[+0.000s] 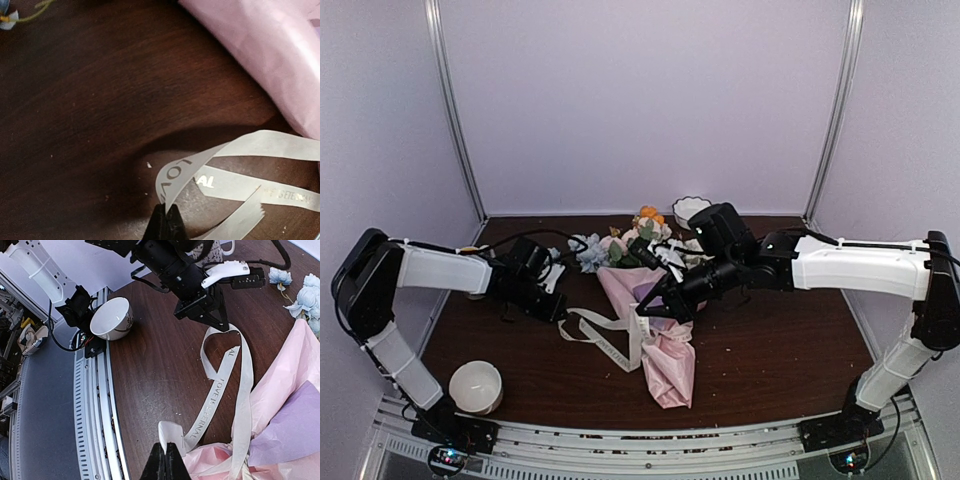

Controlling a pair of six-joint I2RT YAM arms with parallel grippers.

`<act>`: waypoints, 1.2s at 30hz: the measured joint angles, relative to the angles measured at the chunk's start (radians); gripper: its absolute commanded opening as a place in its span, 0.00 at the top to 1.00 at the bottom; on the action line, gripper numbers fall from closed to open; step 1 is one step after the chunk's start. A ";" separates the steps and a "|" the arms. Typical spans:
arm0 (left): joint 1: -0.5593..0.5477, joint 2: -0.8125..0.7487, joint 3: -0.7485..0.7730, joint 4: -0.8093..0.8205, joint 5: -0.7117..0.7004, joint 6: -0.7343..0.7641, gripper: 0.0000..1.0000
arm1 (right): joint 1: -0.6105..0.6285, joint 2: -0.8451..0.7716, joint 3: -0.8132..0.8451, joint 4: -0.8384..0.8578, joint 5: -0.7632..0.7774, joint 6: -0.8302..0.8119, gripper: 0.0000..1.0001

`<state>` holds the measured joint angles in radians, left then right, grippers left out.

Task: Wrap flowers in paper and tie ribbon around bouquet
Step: Cross the half-tied ribbon over the folded bouquet.

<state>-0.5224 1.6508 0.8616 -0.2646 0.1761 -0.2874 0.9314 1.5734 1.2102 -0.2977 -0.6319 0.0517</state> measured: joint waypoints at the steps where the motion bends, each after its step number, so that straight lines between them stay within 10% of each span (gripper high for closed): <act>1: -0.003 -0.019 -0.003 -0.001 0.010 0.006 1.00 | -0.002 0.000 0.000 0.000 0.004 0.001 1.00; 15: -0.378 -0.472 0.137 -0.255 0.295 0.439 1.00 | -0.097 0.073 0.077 -0.003 0.124 0.104 1.00; 36: -0.669 0.420 1.191 -0.681 0.539 1.090 1.00 | -0.155 0.171 0.193 -0.050 0.166 0.129 1.00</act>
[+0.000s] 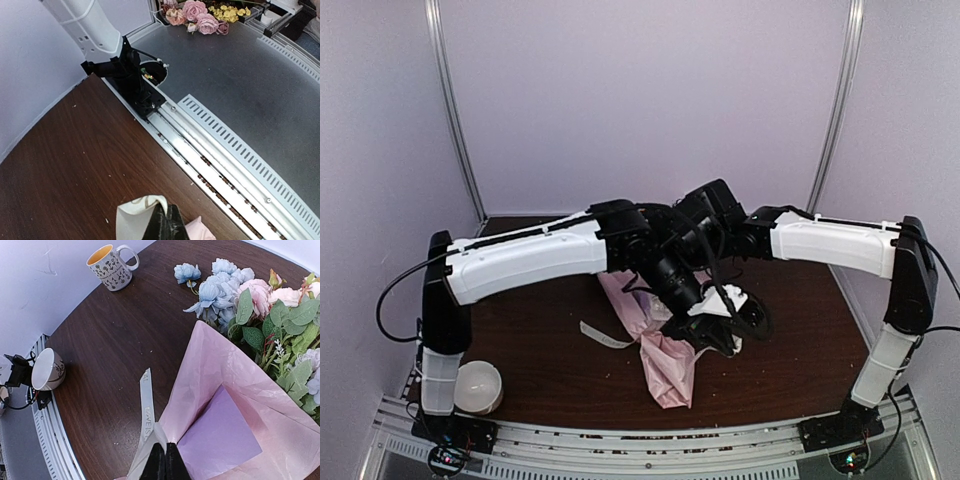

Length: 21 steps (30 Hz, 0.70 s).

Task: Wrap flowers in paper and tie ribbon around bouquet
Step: Cross the half-tied ribbon over the folded bouquet.

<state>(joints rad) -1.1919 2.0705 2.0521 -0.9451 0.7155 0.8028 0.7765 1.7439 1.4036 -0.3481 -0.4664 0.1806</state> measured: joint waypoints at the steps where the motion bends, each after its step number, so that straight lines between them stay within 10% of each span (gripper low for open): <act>1: -0.011 0.025 0.034 -0.005 -0.001 0.014 1.00 | 0.000 0.000 0.000 -0.003 0.000 -0.002 1.00; 10: -0.120 0.074 0.062 0.213 0.076 0.002 0.97 | 0.001 -0.004 -0.001 -0.030 0.002 -0.018 1.00; 18: -0.126 0.125 -0.003 0.331 -0.008 -0.058 0.17 | 0.016 -0.039 -0.007 -0.063 0.021 -0.044 1.00; 21: -0.126 0.121 -0.013 0.314 -0.098 -0.056 0.10 | 0.029 -0.049 -0.012 -0.068 0.022 -0.050 1.00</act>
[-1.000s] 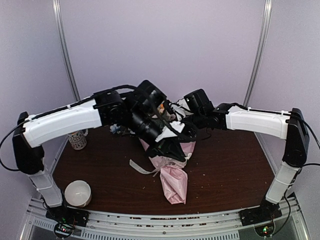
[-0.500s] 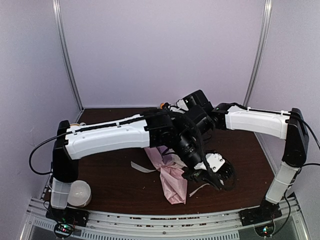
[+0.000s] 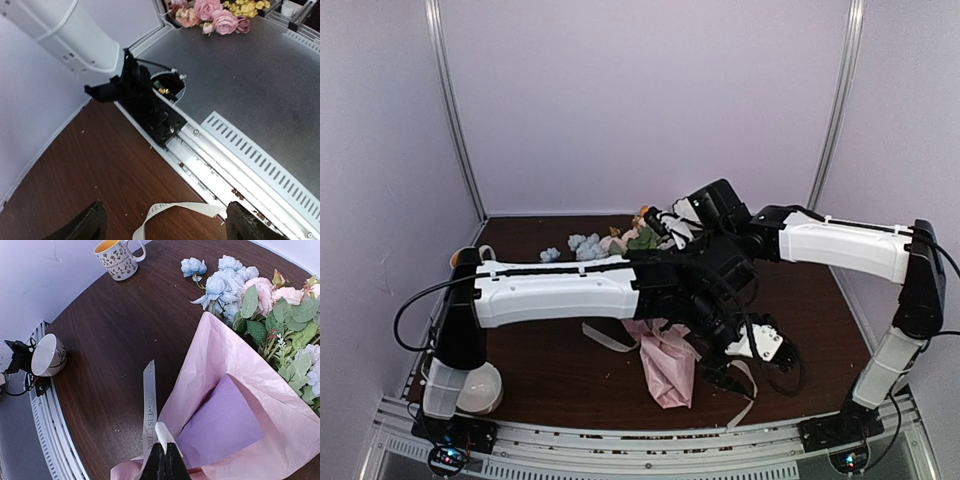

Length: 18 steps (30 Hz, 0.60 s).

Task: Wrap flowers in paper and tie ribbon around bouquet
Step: Cross the half-tied ribbon over the folded bouquet.

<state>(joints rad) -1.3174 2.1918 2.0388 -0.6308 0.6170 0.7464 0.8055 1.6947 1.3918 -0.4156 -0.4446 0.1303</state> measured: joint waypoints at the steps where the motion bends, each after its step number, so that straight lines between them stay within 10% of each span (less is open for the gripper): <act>1: 0.000 -0.005 -0.006 -0.002 -0.029 0.000 0.09 | 0.003 -0.004 -0.005 0.000 0.000 -0.001 1.00; 11: 0.077 -0.399 -0.428 0.179 -0.137 -0.122 0.18 | 0.015 -0.011 -0.039 0.000 0.000 -0.002 1.00; 18: 0.356 -0.873 -0.890 0.606 -0.178 -0.433 0.32 | 0.022 -0.071 -0.100 0.040 -0.003 0.025 1.00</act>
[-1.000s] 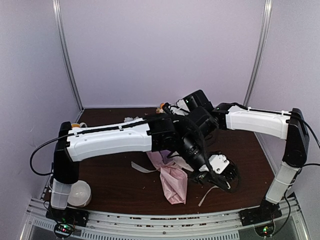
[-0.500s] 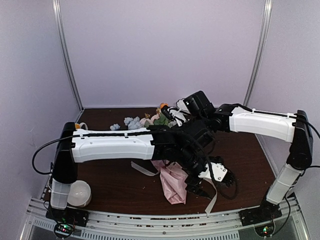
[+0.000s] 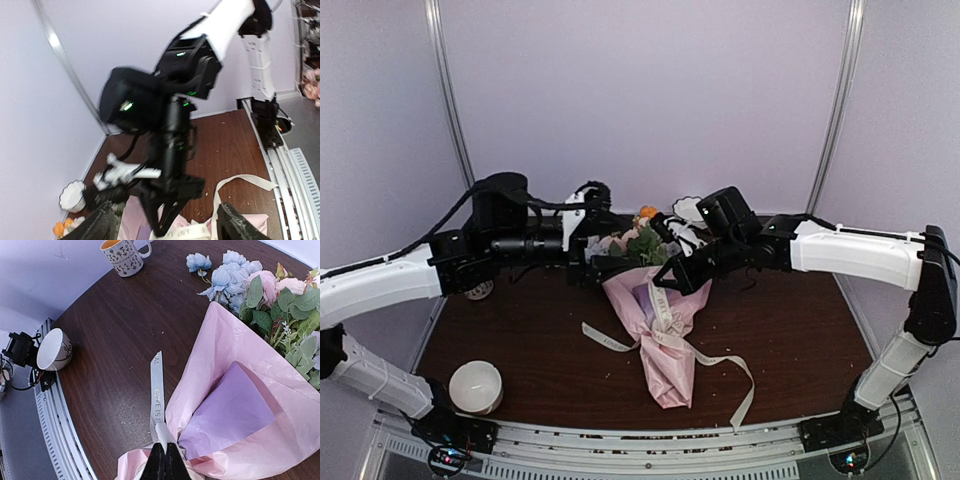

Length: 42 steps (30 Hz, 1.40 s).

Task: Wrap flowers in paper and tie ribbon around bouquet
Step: Cross the half-tied ribbon over the folded bouquet.

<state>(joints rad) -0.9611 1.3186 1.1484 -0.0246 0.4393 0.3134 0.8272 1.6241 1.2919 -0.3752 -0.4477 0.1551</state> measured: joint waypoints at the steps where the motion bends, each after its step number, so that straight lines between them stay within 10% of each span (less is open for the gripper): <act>1: 0.047 -0.043 -0.074 0.064 0.000 -0.050 0.31 | 0.002 -0.009 -0.008 0.008 -0.001 0.003 1.00; 17: 0.209 0.266 -0.179 0.287 0.312 -0.317 0.35 | 0.033 -0.055 -0.068 0.137 -0.065 0.011 1.00; 32: 0.208 0.399 -0.177 0.510 0.432 -0.481 0.72 | 0.037 -0.055 -0.068 0.171 -0.074 0.029 1.00; 42: 0.207 0.409 -0.183 0.525 0.462 -0.484 0.69 | 0.037 -0.055 -0.068 0.171 -0.077 0.031 1.00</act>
<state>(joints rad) -0.7544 1.7271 0.9657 0.5007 0.9016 -0.1707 0.8646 1.5688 1.2243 -0.2039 -0.5247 0.1864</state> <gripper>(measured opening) 0.291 0.006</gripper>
